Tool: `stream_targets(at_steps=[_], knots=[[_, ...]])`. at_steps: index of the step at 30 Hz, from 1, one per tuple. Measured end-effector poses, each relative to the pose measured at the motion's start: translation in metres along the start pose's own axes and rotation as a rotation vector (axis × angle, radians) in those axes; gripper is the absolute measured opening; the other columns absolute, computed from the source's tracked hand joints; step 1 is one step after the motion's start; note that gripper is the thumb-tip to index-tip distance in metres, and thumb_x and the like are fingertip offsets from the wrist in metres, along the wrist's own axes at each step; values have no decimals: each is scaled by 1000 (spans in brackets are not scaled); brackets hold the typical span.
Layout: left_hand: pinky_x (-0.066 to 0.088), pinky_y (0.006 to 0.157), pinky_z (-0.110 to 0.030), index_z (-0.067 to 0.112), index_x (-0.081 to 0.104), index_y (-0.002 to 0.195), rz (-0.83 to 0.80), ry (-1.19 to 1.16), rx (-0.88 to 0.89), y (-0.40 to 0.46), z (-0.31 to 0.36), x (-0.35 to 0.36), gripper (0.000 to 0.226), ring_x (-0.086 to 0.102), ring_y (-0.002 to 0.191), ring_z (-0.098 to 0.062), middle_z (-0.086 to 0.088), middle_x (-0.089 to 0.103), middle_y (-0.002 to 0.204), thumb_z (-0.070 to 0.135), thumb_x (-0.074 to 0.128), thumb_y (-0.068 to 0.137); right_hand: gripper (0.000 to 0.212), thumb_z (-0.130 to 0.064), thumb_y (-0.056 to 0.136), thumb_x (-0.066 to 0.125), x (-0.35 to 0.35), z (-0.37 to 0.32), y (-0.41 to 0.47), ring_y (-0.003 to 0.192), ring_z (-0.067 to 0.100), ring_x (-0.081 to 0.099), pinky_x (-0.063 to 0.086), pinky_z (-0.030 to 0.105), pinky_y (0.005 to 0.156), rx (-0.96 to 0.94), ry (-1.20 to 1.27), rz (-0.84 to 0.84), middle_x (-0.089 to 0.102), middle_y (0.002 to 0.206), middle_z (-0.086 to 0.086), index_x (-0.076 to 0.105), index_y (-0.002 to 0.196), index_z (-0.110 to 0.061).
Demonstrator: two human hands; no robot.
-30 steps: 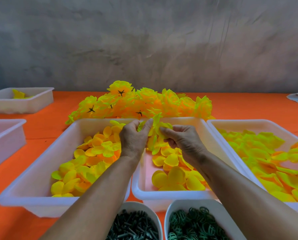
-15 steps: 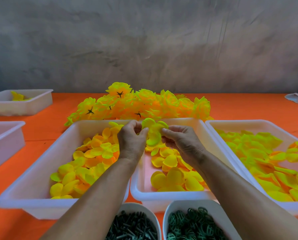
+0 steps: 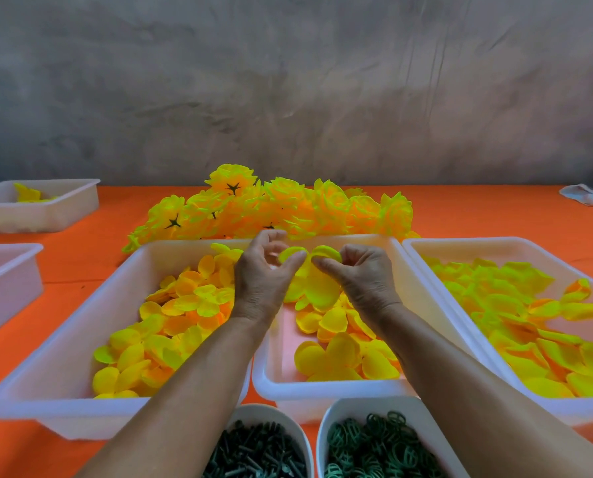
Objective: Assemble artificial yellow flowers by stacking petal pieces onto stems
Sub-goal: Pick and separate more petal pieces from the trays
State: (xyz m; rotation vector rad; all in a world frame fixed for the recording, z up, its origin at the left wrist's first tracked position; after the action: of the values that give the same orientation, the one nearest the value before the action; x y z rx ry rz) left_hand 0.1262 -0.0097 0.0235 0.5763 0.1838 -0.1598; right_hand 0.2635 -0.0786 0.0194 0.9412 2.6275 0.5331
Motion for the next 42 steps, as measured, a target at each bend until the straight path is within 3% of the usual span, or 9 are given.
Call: stream_targets(at_steps=[7, 9, 11, 16, 19, 25, 31, 39, 42], knots=[[44, 79, -22, 13, 69, 76, -166, -55, -4, -3, 2, 7, 10, 56, 97, -13, -5, 61, 98, 19, 77, 75, 42, -5, 74, 77, 16, -4, -3, 61, 17, 24, 19, 32, 53, -47, 36, -191, 32, 57, 3, 45, 48, -7], [45, 85, -29, 9, 68, 72, -147, -116, -56, -2, -1, 6, 11, 59, 92, -19, -12, 65, 91, 16, 74, 78, 23, -1, 75, 74, 20, -1, -4, 63, 18, 33, 26, 31, 56, 13, 145, -259, 45, 60, 8, 59, 62, 11], [47, 87, -39, 4, 67, 75, -120, -174, -105, -1, -3, 5, 14, 60, 87, -22, -16, 66, 88, 15, 69, 83, 15, -4, 82, 69, 20, 0, -5, 56, 9, 44, 35, 22, 52, 63, 222, -311, 56, 59, 2, 66, 77, 10], [53, 77, -39, 13, 67, 81, -128, -236, -136, -2, -1, 6, 11, 61, 83, -22, -8, 66, 84, 12, 61, 90, 22, -9, 86, 63, 13, 0, -2, 57, 10, 55, 42, 17, 48, 157, 325, -228, 65, 77, 14, 68, 96, 10], [52, 70, -34, 15, 67, 80, -139, -218, -121, -2, 0, 7, 10, 59, 79, -17, -5, 64, 83, 10, 63, 88, 20, -5, 82, 66, 8, 1, -1, 57, 14, 50, 40, 17, 45, 139, 344, -146, 62, 73, 13, 67, 88, 13], [52, 84, -42, 11, 69, 84, -158, -168, -101, -2, -2, 7, 6, 64, 90, -24, -10, 69, 90, 14, 72, 81, 19, -12, 76, 74, 5, 3, 1, 45, 13, 39, 32, 20, 42, 89, 272, -87, 55, 55, 9, 65, 63, -2], [48, 62, -26, 12, 64, 75, -195, -206, -124, -4, -5, 13, 12, 58, 68, -13, -5, 64, 72, 16, 74, 79, 28, -13, 78, 73, 8, 5, 0, 38, 6, 40, 33, 16, 39, 148, 317, -140, 53, 44, 0, 57, 55, -7], [49, 64, -38, 7, 58, 73, 83, -3, -20, 3, -8, -4, 12, 50, 64, -19, -6, 57, 68, 2, 67, 80, 62, -64, 81, 48, 9, 12, -1, 74, 19, 70, 53, 28, 63, 490, 337, -206, 73, 85, 8, 71, 96, -7], [46, 62, -35, 7, 57, 73, 169, 33, -21, 4, -9, -9, 12, 47, 60, -18, -3, 53, 64, 2, 66, 80, 31, -38, 83, 63, 10, 8, 0, 72, 19, 68, 53, 25, 60, 428, 342, -230, 73, 85, 8, 71, 91, -9]])
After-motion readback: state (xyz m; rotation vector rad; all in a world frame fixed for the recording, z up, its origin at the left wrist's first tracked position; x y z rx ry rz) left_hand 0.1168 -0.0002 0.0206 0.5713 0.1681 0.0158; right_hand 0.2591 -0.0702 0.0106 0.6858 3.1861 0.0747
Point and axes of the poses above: each hand's wrist, its own y-axis towards the middle knuckle, its own x-axis out of the palm, z = x × y, the point moved 5 cm from there along y, towards the middle knuckle
